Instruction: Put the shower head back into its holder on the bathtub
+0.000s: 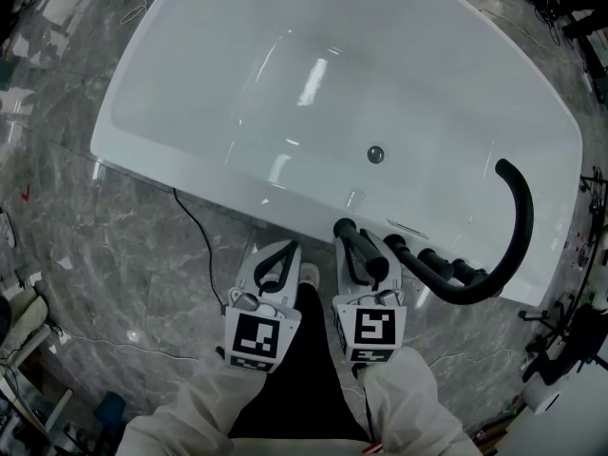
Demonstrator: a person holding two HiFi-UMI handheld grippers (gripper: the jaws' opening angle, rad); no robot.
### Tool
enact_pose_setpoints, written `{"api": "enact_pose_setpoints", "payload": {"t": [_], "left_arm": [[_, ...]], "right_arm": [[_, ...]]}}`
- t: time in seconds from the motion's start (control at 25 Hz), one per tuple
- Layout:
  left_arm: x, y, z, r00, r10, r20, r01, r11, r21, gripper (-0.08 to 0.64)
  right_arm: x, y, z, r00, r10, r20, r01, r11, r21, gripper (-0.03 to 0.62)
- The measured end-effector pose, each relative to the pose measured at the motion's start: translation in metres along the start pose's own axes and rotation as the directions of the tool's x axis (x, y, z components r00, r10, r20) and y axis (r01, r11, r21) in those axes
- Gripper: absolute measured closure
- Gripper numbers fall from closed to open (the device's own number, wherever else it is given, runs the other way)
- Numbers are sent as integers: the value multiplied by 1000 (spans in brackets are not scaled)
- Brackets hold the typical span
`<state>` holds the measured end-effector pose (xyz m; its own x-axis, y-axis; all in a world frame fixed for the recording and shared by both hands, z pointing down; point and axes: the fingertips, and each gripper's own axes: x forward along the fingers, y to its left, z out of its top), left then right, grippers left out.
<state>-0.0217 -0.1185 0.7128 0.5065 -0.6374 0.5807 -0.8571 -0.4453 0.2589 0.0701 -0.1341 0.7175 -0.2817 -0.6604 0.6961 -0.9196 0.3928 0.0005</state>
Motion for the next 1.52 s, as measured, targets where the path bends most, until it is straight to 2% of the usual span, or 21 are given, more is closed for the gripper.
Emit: {"api": "enact_pose_setpoints", "payload": {"t": [0.2,0.48,0.76,1.12,1.32,1.52], "left_arm": [[-4,0,-1,1000,9,-1,-9,1000,-6,560],[-9,-5,-5,1000,13,1,-13,1000,-3,560],[-16,-9,-7,1000,23,0,-23,1000,-7,560],[-32,-16,-1,1000,27,4,-27,1000,4,560],[-45,-22,18,1000,21,18,-22,999,33,560],[-64,-32,55,999,12,41,-15,998,66,560]], "right_arm": [[0,1,1,1000,-2,-4,2,1000,3,454],[1,2,-5,1000,6,4,-6,998,55,446],[-2,2,-13,999,21,-28,-19,997,77,413],[-28,8,-22,998,32,-51,-26,992,126,427],[-55,11,0,1000,25,-5,-24,989,147,451],[-90,4,38,999,13,51,-21,989,150,457]]}}
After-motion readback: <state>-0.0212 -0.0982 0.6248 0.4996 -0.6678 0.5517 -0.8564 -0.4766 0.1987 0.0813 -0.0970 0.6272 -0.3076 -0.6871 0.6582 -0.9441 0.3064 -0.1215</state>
